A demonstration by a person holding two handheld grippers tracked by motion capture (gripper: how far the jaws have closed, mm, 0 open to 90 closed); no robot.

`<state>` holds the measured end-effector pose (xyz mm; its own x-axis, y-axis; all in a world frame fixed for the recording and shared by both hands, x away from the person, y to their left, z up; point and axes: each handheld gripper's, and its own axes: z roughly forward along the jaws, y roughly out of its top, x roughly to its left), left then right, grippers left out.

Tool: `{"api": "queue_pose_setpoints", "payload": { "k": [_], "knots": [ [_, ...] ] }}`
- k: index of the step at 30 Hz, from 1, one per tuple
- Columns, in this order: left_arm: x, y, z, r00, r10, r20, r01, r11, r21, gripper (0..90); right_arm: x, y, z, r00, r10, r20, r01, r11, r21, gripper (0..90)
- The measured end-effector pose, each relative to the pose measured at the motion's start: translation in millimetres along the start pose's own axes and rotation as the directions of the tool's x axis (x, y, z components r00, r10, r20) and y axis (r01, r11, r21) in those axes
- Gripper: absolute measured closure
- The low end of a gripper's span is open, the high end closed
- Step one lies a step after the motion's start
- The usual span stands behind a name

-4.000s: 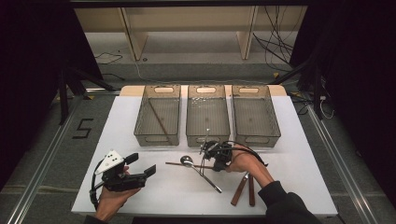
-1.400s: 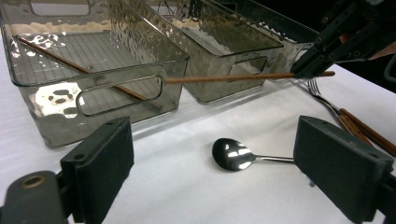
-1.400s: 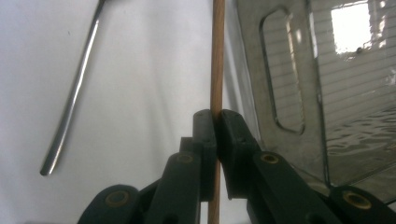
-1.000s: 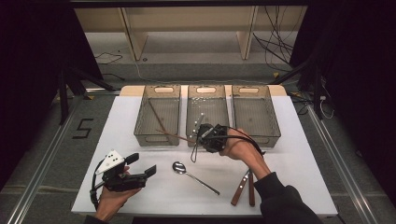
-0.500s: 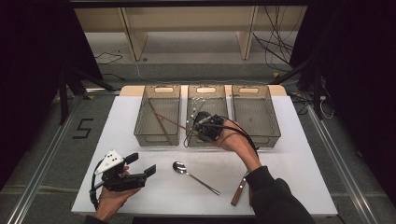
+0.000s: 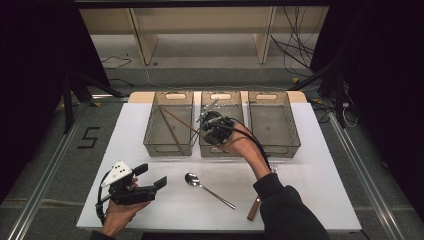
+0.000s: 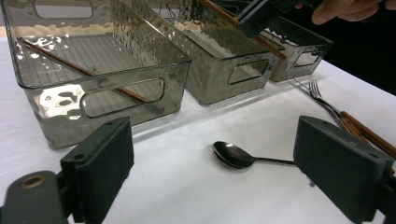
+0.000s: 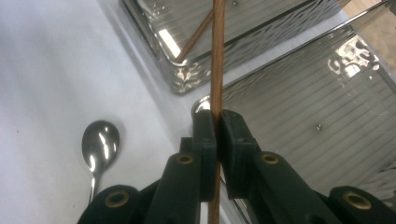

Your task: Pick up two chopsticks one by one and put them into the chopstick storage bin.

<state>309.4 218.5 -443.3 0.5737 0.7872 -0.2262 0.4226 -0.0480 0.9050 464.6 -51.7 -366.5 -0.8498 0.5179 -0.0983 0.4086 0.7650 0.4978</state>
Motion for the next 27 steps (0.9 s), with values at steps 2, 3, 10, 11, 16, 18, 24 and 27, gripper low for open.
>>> {"api": "queue_pose_setpoints", "payload": {
  "k": [2,3,10,11,16,18,24,27],
  "knots": [
    [0.1,0.0,0.1,1.0000,-0.002,0.000,0.002,1.0000,-0.003,11.7,-1.0,2.1,2.3,0.9999,0.009,-0.006,-0.009,0.9999,-0.005,85.5],
    [0.2,0.1,0.1,1.0000,-0.002,0.000,0.002,1.0000,-0.003,11.7,-1.4,3.3,3.7,0.9998,0.015,-0.010,-0.015,0.9998,-0.012,85.5],
    [0.4,0.3,-0.4,1.0000,0.002,0.000,-0.002,1.0000,-0.001,11.7,-2.1,16.8,10.6,0.9981,0.051,-0.034,-0.052,0.9981,-0.032,85.5],
    [0.4,0.3,-0.4,1.0000,0.002,0.000,-0.002,1.0000,-0.003,11.8,-2.6,18.8,11.3,0.9975,0.059,-0.038,-0.060,0.9975,-0.036,85.5],
    [1.0,0.4,-0.8,1.0000,0.003,0.000,-0.003,1.0000,-0.003,11.7,-4.9,27.7,16.2,0.9931,0.104,-0.055,-0.107,0.9922,-0.064,85.5],
    [1.0,0.5,-0.8,1.0000,0.003,0.001,-0.003,1.0000,-0.004,11.8,-5.6,31.1,18.4,0.9906,0.119,-0.068,-0.124,0.9894,-0.076,85.5],
    [0.9,0.5,-0.8,1.0000,-0.001,0.001,0.001,1.0000,-0.008,11.7,-6.0,40.4,24.6,0.9865,0.145,-0.077,-0.152,0.9832,-0.101,85.4],
    [1.1,0.6,-1.0,1.0000,-0.002,0.001,0.002,1.0000,-0.008,11.8,-5.9,44.4,26.8,0.9842,0.160,-0.076,-0.168,0.9793,-0.113,85.5]
  ]
}}
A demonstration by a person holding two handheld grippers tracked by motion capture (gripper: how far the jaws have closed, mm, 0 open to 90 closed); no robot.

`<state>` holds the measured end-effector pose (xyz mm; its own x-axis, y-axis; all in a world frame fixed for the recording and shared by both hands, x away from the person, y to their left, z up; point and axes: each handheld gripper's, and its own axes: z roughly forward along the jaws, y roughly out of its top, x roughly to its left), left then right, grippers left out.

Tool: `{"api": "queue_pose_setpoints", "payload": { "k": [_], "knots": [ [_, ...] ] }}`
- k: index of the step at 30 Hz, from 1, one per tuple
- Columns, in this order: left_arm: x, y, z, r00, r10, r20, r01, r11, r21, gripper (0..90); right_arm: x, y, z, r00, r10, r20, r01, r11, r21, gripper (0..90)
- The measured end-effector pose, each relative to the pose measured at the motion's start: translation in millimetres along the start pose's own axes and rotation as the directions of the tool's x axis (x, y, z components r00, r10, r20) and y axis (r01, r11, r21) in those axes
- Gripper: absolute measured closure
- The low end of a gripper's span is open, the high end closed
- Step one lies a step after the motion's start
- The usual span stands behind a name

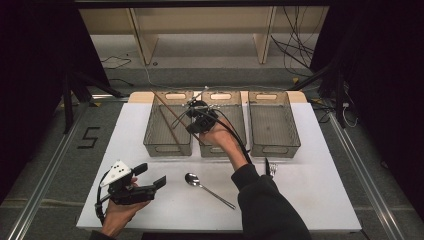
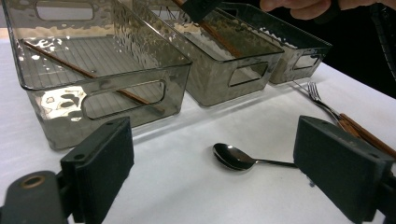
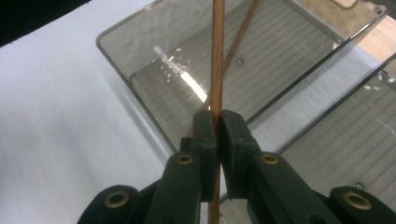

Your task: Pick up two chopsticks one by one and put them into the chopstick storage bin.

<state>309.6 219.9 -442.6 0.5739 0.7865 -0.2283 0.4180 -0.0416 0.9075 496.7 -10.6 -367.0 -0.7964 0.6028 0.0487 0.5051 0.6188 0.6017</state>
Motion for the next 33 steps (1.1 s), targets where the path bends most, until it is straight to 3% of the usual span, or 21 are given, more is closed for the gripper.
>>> {"api": "queue_pose_setpoints", "payload": {
  "k": [19,33],
  "knots": [
    [-0.4,0.2,0.1,1.0000,-0.005,0.002,0.005,1.0000,-0.004,11.7,-2.9,14.7,14.3,0.9978,0.067,0.000,-0.067,0.9973,-0.031,85.4],
    [-0.8,0.4,0.0,1.0000,-0.001,0.005,0.001,1.0000,-0.002,11.8,0.6,23.2,21.1,0.9964,0.084,-0.014,-0.084,0.9954,-0.046,85.4]
  ]
}}
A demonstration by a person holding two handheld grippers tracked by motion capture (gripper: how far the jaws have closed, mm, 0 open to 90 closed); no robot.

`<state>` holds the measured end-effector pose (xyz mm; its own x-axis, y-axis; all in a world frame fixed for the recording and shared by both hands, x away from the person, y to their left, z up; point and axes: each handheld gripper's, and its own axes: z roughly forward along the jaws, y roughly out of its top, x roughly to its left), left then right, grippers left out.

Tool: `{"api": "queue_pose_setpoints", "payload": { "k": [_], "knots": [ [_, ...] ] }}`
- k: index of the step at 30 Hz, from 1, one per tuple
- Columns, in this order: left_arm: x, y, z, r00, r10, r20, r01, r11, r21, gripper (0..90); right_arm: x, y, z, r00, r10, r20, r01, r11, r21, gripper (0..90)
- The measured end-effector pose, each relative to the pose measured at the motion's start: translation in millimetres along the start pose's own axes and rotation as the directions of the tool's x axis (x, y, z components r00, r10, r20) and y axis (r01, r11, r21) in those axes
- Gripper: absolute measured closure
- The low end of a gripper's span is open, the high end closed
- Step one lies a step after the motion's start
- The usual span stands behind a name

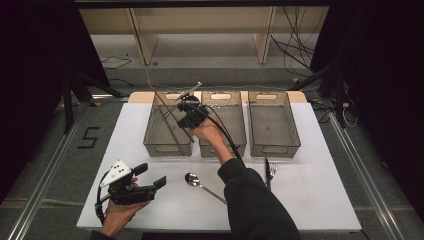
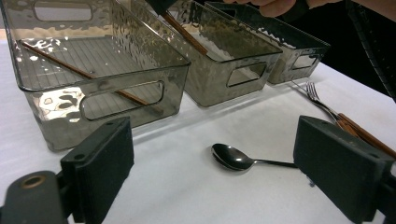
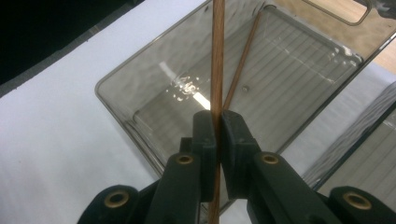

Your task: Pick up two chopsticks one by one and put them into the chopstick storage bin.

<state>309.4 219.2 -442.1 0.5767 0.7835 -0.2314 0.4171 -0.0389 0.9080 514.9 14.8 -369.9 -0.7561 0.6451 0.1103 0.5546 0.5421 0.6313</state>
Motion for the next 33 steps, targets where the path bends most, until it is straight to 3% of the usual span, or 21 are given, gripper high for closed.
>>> {"api": "queue_pose_setpoints", "payload": {
  "k": [33],
  "knots": [
    [-0.4,0.2,-0.3,1.0000,0.006,0.004,-0.006,1.0000,0.004,11.7,4.0,6.5,20.2,0.9981,0.057,0.025,-0.057,0.9983,-0.015,85.3]
  ]
}}
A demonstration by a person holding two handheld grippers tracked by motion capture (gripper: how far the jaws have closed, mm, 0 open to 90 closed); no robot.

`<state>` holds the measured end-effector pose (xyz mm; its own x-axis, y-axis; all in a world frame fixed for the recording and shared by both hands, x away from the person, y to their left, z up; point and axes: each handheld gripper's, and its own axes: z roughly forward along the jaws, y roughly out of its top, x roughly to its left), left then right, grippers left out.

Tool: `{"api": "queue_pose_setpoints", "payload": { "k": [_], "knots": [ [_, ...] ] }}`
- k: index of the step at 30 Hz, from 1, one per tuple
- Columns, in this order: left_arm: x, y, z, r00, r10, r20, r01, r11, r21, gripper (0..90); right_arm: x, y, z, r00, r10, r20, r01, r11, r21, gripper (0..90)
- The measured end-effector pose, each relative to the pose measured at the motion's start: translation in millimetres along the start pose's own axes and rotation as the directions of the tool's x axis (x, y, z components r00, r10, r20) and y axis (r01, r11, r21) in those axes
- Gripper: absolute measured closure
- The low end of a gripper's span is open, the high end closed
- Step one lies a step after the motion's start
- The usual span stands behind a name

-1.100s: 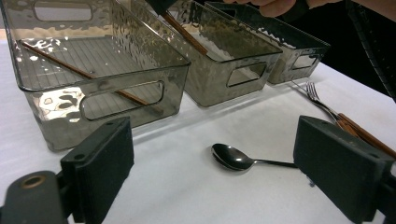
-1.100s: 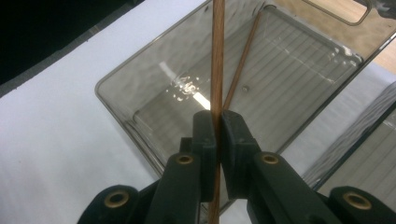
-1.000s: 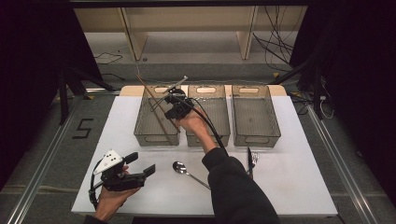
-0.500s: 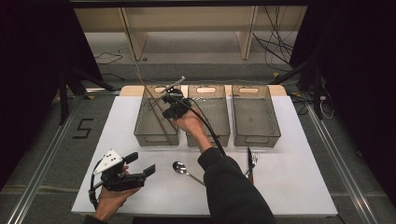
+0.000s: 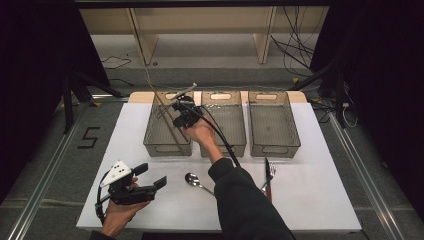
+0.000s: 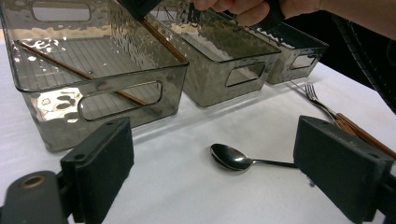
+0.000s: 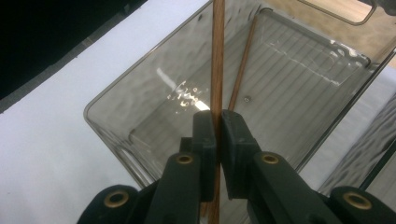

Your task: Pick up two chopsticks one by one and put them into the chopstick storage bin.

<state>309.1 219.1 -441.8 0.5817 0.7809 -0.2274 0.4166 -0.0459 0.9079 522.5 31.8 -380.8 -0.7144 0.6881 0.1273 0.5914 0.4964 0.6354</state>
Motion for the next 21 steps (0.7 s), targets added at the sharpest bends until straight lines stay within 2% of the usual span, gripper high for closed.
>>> {"api": "queue_pose_setpoints", "payload": {
  "k": [15,21],
  "knots": [
    [0.2,0.0,0.2,1.0000,-0.003,0.000,0.003,1.0000,-0.003,11.7,-1.3,-2.9,10.4,0.9986,0.049,0.018,-0.050,0.9985,0.023,84.2],
    [0.6,0.0,-0.4,1.0000,0.002,0.000,-0.002,1.0000,0.000,11.7,-2.4,-3.0,9.6,0.9982,0.061,0.003,-0.061,0.9979,0.024,72.6]
  ]
}}
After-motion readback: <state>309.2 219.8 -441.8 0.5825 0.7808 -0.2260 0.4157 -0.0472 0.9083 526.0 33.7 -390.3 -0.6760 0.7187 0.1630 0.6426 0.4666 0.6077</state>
